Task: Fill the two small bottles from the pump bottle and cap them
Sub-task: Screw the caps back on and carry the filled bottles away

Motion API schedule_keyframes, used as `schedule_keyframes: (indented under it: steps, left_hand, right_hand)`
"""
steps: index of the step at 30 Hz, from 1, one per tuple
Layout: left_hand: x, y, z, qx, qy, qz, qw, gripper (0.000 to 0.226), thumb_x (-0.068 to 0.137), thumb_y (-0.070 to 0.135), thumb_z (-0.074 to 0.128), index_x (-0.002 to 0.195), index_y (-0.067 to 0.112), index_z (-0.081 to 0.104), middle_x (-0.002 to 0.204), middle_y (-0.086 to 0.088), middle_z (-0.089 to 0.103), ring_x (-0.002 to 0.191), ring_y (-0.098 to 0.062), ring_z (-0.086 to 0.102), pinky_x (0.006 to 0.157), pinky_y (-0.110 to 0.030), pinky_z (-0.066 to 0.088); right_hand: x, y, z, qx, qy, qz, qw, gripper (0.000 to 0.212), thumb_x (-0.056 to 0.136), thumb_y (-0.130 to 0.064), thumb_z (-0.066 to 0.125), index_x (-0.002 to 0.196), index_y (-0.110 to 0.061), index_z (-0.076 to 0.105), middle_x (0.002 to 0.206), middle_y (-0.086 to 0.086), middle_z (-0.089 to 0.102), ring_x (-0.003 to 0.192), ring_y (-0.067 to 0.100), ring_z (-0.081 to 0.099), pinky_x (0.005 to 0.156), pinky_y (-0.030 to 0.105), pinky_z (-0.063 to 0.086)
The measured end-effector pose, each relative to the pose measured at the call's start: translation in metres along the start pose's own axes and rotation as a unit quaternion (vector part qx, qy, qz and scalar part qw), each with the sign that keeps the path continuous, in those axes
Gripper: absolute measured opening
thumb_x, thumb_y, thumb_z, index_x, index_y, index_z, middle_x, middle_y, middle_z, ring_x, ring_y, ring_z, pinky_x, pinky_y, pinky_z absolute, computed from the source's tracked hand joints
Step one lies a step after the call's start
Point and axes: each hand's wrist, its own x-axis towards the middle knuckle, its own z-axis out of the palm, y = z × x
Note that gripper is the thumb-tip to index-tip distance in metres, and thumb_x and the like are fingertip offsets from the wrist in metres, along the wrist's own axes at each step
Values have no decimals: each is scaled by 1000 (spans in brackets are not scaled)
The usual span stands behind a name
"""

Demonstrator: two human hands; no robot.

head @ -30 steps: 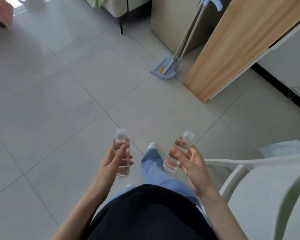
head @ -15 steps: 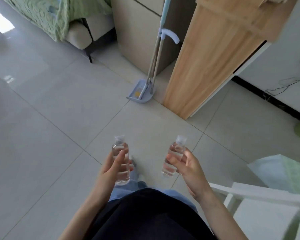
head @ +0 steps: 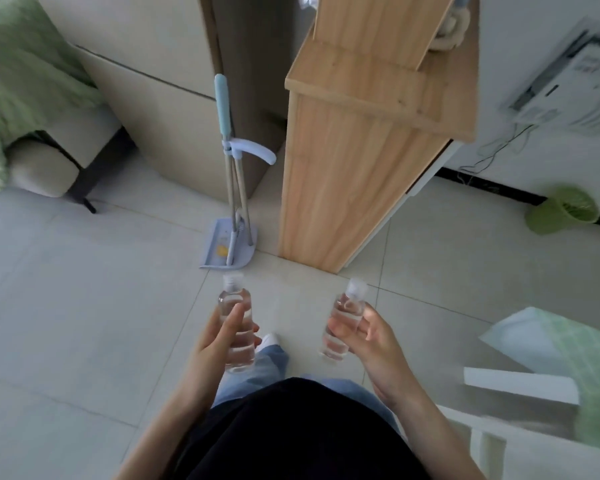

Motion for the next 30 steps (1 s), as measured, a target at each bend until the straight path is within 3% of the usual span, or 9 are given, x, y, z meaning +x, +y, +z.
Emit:
schedule_keyframes:
  steps: [4,8,11,14,18,22,25,30]
  left_hand:
    - [56,37,10,30,-34,1,999,52,68,59,64,101,19,64,75,1,66,73,-17,67,76,-38,52]
    - [93,57,24,49,-53,11,997,43,76,53,58,101,17,62,71,5,65,72,-15,68,77,-38,52]
    - [112,67,37,47,-57,4,997,40,76,55,65,98,21,64,75,-1,66,70,-17,68,72,-33,51]
    - [130,70,52,43,-48,2,998,43,66,58,58,95,27,67,74,0,68,71,-18,69,67,-29,50]
    - [154,82,83,28,-60,26,997,40,66,61,58,94,33,68,73,2,67,74,-18,70,71,-32,50]
    - [176,112,125,10,-106,86,991,38,70,67,65,93,36,67,77,-3,59,78,-22,67,68,-27,52]
    - [195,145,154,19,-132,150,980,43,71,67,62,101,37,65,83,-2,69,88,-22,70,66,-30,55]
    - [220,212,200,44,-178,267,946,26,80,50,63,102,36,65,92,11,71,86,-5,66,72,-22,53]
  right_hand:
    - [40,-30,1,10,46,-1,999,44,68,-37,74,109,-23,65,101,-7,76,93,5,71,71,13,53]
    - [70,-50,-10,23,72,0,997,27,79,-25,74,105,-22,65,92,-9,76,86,1,70,67,11,52]
    - [90,-61,-22,25,78,-3,997,21,85,-16,71,104,-19,64,85,-13,75,79,-3,70,64,8,50]
    - [108,-79,-36,26,75,-17,997,20,85,-16,71,104,-19,64,85,-13,75,79,-3,70,66,9,50]
    - [134,-117,-57,29,44,-59,997,27,81,-22,77,105,-21,64,83,-9,73,77,3,68,67,15,52]
    - [160,-164,-80,24,22,-116,993,35,77,-29,75,110,-27,65,98,-8,75,94,4,70,76,13,51]
    - [180,-199,-92,13,14,-164,986,32,79,-28,77,109,-28,66,101,-5,75,98,5,69,82,19,53]
    - [208,-256,-104,12,19,-250,968,33,74,-35,77,106,-34,67,102,-6,74,99,6,70,81,16,53]
